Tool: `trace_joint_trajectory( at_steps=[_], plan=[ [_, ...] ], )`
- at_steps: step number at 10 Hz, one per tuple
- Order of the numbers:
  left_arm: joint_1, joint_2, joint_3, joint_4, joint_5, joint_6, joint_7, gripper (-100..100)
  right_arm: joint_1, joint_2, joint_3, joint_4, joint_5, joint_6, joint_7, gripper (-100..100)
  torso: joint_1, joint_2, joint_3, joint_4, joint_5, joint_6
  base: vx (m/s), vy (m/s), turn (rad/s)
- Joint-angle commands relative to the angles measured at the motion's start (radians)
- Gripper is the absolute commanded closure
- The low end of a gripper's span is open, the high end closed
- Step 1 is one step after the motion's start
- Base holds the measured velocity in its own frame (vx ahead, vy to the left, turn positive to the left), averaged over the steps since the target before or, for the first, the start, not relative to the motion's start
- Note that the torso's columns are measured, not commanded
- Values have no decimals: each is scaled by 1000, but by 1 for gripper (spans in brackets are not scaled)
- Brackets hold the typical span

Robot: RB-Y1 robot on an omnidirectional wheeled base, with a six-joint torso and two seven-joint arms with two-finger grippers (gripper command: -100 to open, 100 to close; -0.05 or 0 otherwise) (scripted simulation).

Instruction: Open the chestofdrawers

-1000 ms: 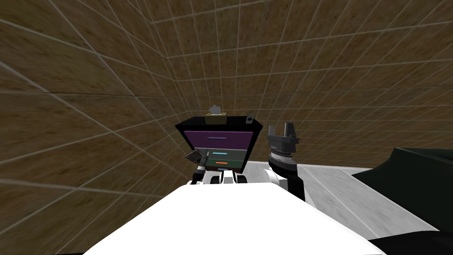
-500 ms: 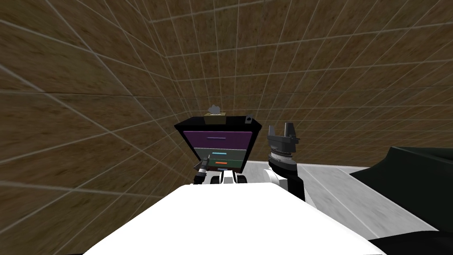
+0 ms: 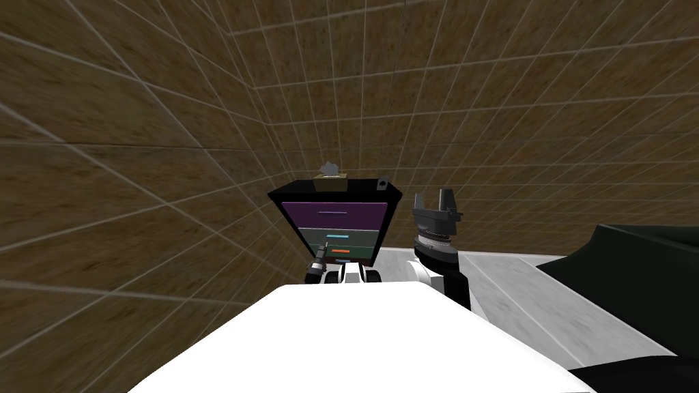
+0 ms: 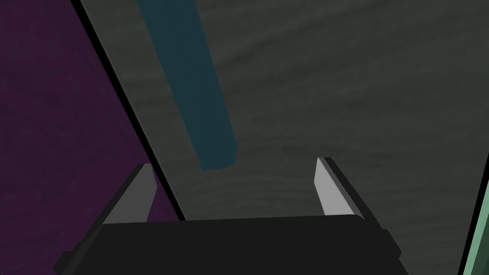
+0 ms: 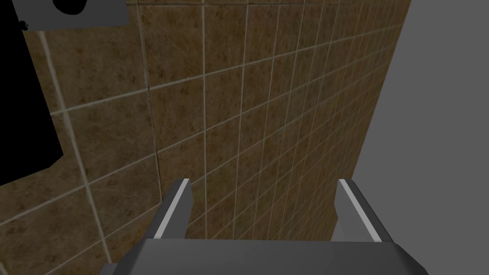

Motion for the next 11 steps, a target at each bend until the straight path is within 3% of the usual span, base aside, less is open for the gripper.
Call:
trace_joint_trajectory(
  at_steps=[1,2,3,5,10,11],
  plan=[
    [-28,1,5,-21,2,47,4,-100,0,0,0,0,0,0,0,0,0,-1,-1,0,0,0,37,-10,-4],
    [-18,1,3,-14,2,30,3,-100,0,0,0,0,0,0,0,0,-1,-2,-1,0,0,0,19,-4,-2],
    [0,0,0,0,0,0,0,100,0,0,0,0,0,0,0,0,0,0,0,0,0,0,-21,12,6],
    [-14,1,-1,-9,-1,19,4,100,0,0,0,0,0,0,0,0,1,-1,0,-1,1,1,-61,1,16],
    [-13,7,-6,-41,-4,51,12,100,0,0,0,0,0,0,0,0,0,1,1,0,0,0,-164,2,17],
    [-14,41,-6,-44,-4,55,13,-100,0,0,0,0,0,0,0,0,0,-5,-3,-1,0,0,-12,-2,-6]
  ],
)
